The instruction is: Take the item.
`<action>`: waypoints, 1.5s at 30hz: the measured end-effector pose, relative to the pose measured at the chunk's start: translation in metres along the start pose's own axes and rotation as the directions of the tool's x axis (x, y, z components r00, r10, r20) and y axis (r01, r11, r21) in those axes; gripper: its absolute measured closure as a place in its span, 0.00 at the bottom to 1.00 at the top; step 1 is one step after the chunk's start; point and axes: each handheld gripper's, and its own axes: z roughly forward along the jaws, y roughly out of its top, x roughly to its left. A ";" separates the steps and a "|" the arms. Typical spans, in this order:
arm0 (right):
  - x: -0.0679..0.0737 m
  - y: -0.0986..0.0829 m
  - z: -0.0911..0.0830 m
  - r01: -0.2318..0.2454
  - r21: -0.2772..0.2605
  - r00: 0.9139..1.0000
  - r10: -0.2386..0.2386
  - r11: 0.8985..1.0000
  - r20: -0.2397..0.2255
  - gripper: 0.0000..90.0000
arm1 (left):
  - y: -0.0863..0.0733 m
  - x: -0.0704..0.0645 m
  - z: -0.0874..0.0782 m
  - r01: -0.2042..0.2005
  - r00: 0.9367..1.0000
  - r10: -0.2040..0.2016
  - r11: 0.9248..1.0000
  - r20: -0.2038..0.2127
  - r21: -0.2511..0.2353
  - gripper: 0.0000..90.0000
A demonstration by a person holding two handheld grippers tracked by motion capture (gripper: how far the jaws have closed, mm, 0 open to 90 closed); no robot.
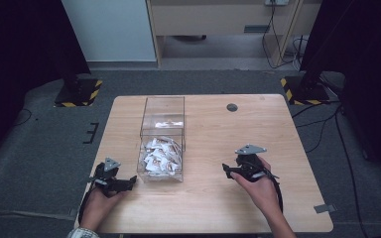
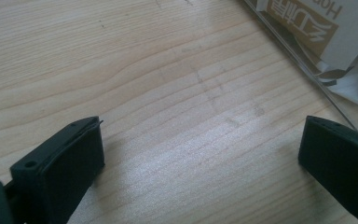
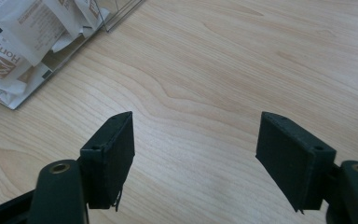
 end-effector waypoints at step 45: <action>0.030 0.083 -0.008 0.104 -0.012 0.993 -0.104 0.995 -0.059 0.43 | 0.000 0.001 -0.001 0.004 1.000 -0.004 1.000 -0.006 -0.020 0.06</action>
